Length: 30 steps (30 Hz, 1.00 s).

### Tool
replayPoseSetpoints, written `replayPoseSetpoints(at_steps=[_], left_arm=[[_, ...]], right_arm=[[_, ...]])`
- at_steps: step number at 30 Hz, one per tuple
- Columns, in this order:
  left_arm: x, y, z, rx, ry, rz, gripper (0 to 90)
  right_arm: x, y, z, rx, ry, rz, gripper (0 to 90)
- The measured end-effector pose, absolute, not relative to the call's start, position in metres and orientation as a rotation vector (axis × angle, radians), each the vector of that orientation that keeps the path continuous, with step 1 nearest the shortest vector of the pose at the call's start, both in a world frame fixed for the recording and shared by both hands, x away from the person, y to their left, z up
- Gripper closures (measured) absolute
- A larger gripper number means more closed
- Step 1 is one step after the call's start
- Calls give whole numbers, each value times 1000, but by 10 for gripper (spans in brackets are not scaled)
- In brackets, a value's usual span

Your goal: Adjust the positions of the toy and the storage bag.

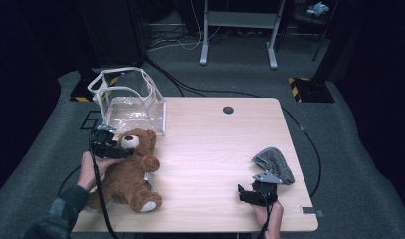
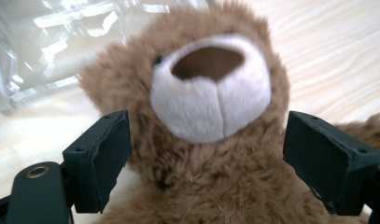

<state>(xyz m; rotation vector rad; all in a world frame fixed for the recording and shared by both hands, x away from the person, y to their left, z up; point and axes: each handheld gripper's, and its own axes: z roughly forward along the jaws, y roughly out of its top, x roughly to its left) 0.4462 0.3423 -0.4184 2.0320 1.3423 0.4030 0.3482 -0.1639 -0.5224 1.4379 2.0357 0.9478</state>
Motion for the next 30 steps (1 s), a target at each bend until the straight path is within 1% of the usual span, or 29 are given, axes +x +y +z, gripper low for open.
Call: replayPoseSetpoints(at_steps=[5, 7, 10, 19, 25, 30], left_arm=[[449, 340, -399, 2024, 1314, 446, 119], [451, 337, -392, 1991, 1316, 470, 112], [455, 334, -380, 2026, 1286, 493, 105], [472, 320, -357, 2018, 1258, 568, 114], [485, 311, -347, 2012, 1232, 585, 129], [499, 301, -341, 2014, 1214, 599, 119]], right_arm=[[353, -154, -520, 1381, 2080, 953, 131], [356, -152, -521, 1372, 2093, 951, 129], [360, -152, -525, 1364, 2106, 941, 129], [365, -153, -528, 1390, 2109, 923, 128], [368, -155, -529, 1389, 2114, 929, 127], [367, -155, -529, 1404, 2106, 928, 123]])
